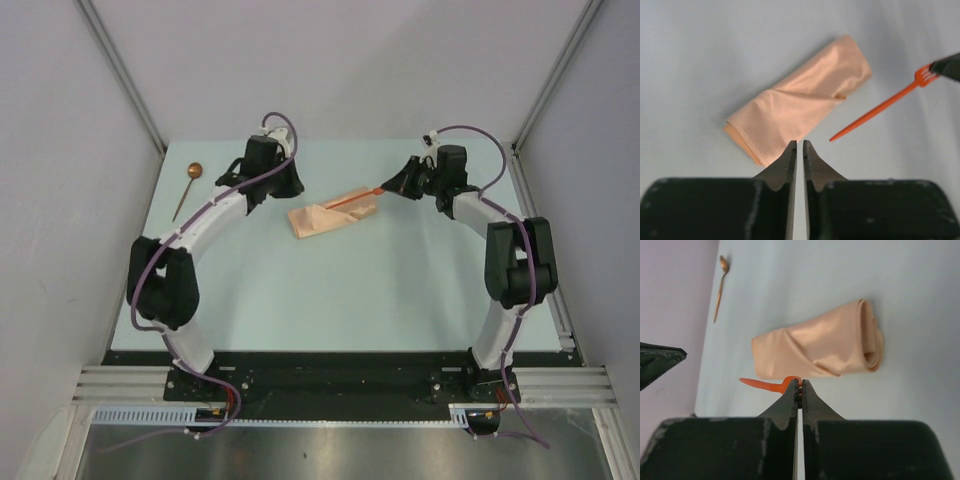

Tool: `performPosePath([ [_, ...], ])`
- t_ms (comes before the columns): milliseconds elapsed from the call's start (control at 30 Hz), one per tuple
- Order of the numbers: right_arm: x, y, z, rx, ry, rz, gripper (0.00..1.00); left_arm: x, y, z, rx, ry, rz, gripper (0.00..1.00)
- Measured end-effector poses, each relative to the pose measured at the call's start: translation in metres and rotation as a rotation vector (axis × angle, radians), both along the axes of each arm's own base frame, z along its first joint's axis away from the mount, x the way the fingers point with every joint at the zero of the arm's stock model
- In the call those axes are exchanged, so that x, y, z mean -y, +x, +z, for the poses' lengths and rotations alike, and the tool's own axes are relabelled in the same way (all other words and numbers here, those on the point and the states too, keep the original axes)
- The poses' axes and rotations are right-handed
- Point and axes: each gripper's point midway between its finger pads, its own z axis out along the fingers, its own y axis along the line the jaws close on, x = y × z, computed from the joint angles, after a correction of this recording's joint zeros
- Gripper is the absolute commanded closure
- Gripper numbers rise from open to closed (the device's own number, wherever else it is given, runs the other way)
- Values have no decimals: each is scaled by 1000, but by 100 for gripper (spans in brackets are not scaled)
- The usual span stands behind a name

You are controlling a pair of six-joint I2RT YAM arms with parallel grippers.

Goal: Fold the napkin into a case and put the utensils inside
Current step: Insert the fork into the folded napkin.

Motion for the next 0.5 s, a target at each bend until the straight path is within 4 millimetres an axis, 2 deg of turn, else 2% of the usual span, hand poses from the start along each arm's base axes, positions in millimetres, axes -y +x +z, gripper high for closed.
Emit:
performPosePath([
  [67,2,22,-12,4,-32,-17,100,-10,20,-16,-45,-70,62,94],
  [133,4,41,-21,19,-59,-29,100,-12,32,-44,-115,-113,97,95],
  [233,7,58,-32,28,-95,-40,100,-8,34,-94,-239,-139,117,97],
  [333,11,68,-41,31,-128,-48,100,-5,31,-126,-325,-152,131,98],
  [400,12,69,-47,27,-145,-49,100,-7,31,-136,-354,-159,144,98],
  [500,13,76,-53,26,-167,-45,100,-13,36,-136,-354,-173,161,98],
])
